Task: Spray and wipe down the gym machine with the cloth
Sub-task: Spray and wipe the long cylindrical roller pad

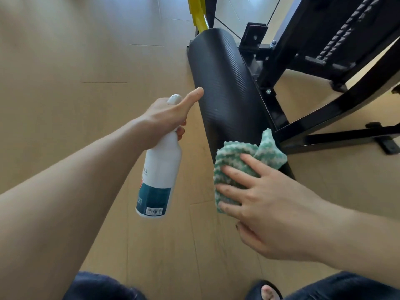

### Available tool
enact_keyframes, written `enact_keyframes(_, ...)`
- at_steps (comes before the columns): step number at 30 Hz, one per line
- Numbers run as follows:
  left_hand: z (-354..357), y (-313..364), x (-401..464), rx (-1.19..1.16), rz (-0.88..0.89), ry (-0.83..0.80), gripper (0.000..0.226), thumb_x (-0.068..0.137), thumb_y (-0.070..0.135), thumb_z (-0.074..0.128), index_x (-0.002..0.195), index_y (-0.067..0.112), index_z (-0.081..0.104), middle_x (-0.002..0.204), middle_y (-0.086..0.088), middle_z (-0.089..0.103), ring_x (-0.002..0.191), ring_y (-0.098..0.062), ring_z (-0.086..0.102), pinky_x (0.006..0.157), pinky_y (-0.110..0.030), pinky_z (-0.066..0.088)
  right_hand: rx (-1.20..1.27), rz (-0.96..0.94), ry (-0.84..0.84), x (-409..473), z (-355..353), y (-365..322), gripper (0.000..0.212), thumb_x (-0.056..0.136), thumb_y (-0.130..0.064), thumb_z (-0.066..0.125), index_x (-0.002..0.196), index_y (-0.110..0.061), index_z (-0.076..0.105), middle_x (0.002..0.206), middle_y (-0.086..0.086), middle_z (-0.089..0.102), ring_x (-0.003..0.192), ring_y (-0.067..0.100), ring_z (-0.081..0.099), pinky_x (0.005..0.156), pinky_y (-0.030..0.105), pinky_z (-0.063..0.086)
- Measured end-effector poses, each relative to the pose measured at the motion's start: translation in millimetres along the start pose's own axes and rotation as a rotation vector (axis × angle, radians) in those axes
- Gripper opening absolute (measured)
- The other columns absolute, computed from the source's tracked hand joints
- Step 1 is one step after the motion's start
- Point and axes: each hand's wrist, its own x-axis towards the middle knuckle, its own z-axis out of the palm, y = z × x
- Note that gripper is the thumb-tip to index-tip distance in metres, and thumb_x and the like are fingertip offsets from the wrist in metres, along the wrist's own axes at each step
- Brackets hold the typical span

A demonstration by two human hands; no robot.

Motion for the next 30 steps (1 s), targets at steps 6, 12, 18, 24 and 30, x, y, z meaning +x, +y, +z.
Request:
enact_keyframes(6, 6, 1, 0, 0.042, 0.026, -0.027, 0.069, 0.085, 0.085, 0.053, 0.089, 0.016, 0.055, 0.076, -0.004, 0.054, 0.040, -0.010, 0.050, 0.051, -0.021, 0.048, -0.203, -0.221, -0.236, 54, -4, -8, 0.047, 0.104, -0.037, 0.030, 0.104, -0.021, 0.074, 0.110, -0.001, 0.069, 0.122, 0.025, 0.048, 0.121, 0.048, 0.015)
enact_keyframes(12, 6, -2, 2, 0.011, 0.015, -0.028, 0.069, 0.087, 0.083, 0.053, 0.090, 0.014, 0.056, 0.085, -0.005, 0.059, 0.048, -0.014, 0.053, 0.055, -0.025, 0.049, -0.047, -0.090, -0.161, 105, -23, 69, 0.028, 0.096, -0.042, 0.047, 0.099, -0.027, 0.071, 0.099, -0.007, 0.070, 0.094, 0.019, 0.063, 0.089, 0.039, 0.046)
enact_keyframes(18, 3, -2, 3, -0.013, 0.017, 0.004, 0.071, 0.088, 0.083, 0.050, 0.092, 0.012, 0.058, 0.084, -0.006, 0.060, 0.051, -0.014, 0.054, 0.058, -0.028, 0.049, -0.076, 0.040, -0.016, 121, -21, 101, 0.050, 0.103, -0.045, 0.025, 0.110, -0.030, 0.072, 0.124, -0.013, 0.064, 0.131, 0.014, 0.043, 0.122, 0.045, 0.016)
enact_keyframes(24, 2, -8, 9, -0.063, -0.043, -0.006, 0.073, 0.090, 0.081, 0.050, 0.093, 0.009, 0.060, 0.082, -0.006, 0.059, 0.053, -0.014, 0.053, 0.045, -0.019, 0.048, 0.115, -0.083, -0.009, 13, 3, 23, 0.048, 0.103, -0.046, 0.028, 0.118, -0.032, 0.071, 0.130, -0.012, 0.065, 0.137, 0.018, 0.045, 0.124, 0.048, 0.006)
enact_keyframes(30, 20, -15, 19, -0.169, -0.053, -0.122, 0.059, 0.094, 0.077, 0.048, 0.111, 0.025, 0.069, 0.118, -0.009, 0.072, 0.055, -0.016, 0.054, 0.064, -0.033, 0.051, 0.124, -0.076, 0.039, 27, 1, 47, 0.049, 0.105, -0.047, 0.022, 0.129, -0.041, 0.064, 0.145, -0.015, 0.054, 0.146, 0.011, 0.032, 0.126, 0.042, 0.000)
